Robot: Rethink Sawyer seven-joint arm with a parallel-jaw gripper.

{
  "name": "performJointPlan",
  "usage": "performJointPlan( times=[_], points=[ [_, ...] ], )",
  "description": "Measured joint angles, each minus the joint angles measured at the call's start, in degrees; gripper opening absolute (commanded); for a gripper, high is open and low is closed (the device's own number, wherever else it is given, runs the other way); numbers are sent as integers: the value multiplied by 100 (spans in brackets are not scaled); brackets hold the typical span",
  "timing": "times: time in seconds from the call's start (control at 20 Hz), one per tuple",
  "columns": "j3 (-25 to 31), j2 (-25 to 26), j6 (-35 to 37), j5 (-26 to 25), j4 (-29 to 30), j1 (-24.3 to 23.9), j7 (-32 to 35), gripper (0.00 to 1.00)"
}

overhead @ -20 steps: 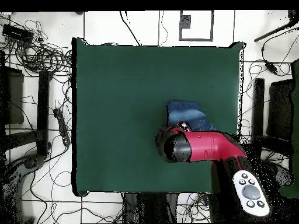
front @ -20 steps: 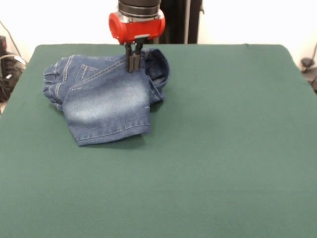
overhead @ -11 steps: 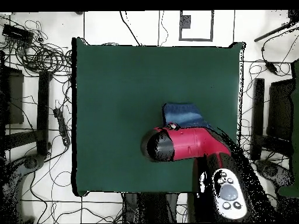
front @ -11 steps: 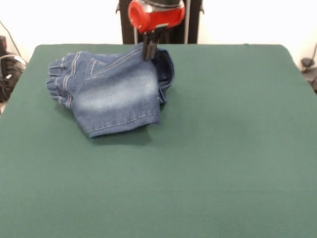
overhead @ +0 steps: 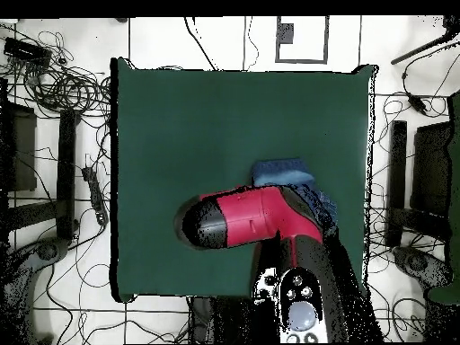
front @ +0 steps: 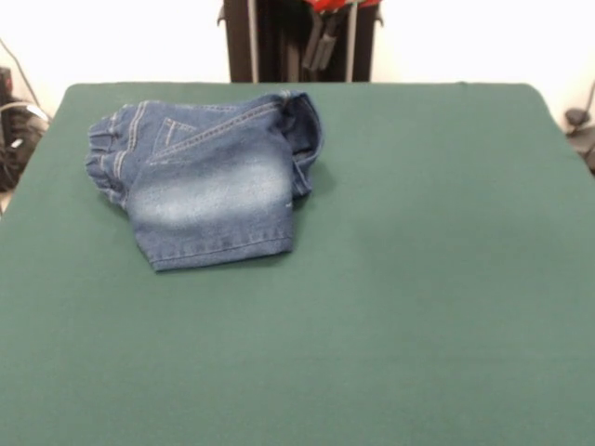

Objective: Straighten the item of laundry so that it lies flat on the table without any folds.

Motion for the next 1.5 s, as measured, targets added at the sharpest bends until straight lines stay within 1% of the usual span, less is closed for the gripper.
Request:
performJointPlan(
  times=[0.2,0.4,0.55,0.6,0.65,0.7,0.8,0.85,1.0,1.15,1.2,1.5],
  points=[
    [-108,1,5,4,-126,162,0,0],
    [-107,11,-33,83,-119,103,0,0],
    [-70,22,-284,388,-10,-184,0,0],
    [-57,28,-464,528,55,-354,0,0],
    [-56,30,-520,561,76,-403,0,0],
    [-58,43,-805,714,176,-643,0,0],
    [-57,45,-972,773,235,-770,0,0],
    [-59,44,-1185,854,324,-933,0,0],
    [-53,43,-1412,957,456,-1125,0,0],
    [-31,44,-1489,1013,551,-1239,0,0],
    [-28,43,-1517,1155,673,-1327,0,100],
    [-26,42,-1518,1265,782,-1288,0,100]
  ],
)
